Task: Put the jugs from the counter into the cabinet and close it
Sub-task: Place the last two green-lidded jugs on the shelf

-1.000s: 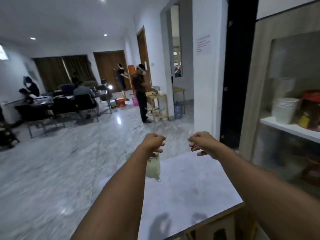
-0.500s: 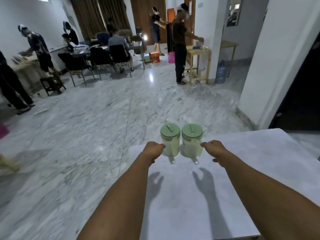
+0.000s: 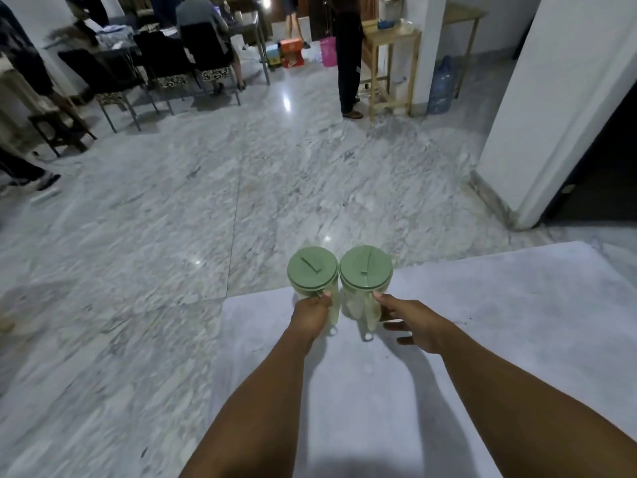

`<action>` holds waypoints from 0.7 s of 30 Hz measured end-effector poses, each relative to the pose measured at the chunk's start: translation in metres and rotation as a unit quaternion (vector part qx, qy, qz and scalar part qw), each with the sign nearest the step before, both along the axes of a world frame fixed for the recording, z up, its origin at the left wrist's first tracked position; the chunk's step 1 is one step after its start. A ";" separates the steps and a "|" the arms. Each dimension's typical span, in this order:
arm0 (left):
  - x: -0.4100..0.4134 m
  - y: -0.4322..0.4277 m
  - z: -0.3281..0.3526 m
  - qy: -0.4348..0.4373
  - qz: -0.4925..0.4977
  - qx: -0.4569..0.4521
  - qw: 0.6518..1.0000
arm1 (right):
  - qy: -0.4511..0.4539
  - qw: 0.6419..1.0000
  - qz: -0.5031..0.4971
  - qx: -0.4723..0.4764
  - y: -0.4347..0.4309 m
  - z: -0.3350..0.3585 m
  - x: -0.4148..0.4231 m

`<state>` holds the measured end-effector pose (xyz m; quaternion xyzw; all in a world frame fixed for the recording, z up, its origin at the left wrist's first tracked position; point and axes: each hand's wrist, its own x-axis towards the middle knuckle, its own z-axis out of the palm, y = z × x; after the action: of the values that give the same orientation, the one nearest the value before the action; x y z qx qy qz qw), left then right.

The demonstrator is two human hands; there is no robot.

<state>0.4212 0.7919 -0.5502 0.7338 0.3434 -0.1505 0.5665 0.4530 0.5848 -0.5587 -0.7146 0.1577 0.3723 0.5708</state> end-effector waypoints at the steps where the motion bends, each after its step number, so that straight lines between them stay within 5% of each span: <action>1: 0.002 0.000 -0.001 -0.002 0.000 -0.003 1.000 | 0.000 1.000 0.001 0.008 0.002 0.000 0.002; 7: -0.001 -0.007 0.006 -0.021 -0.030 0.004 0.999 | -0.008 0.999 -0.004 0.040 0.023 0.002 -0.006; 21: -0.123 -0.050 0.107 -0.083 -0.138 -0.083 0.983 | -0.141 0.958 -0.250 -0.001 -0.060 0.094 -0.159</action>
<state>0.2984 0.7423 -0.4430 0.7344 0.1765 -0.1940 0.6261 0.2942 0.5247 -0.4652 -0.6979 0.2496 0.1132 0.6616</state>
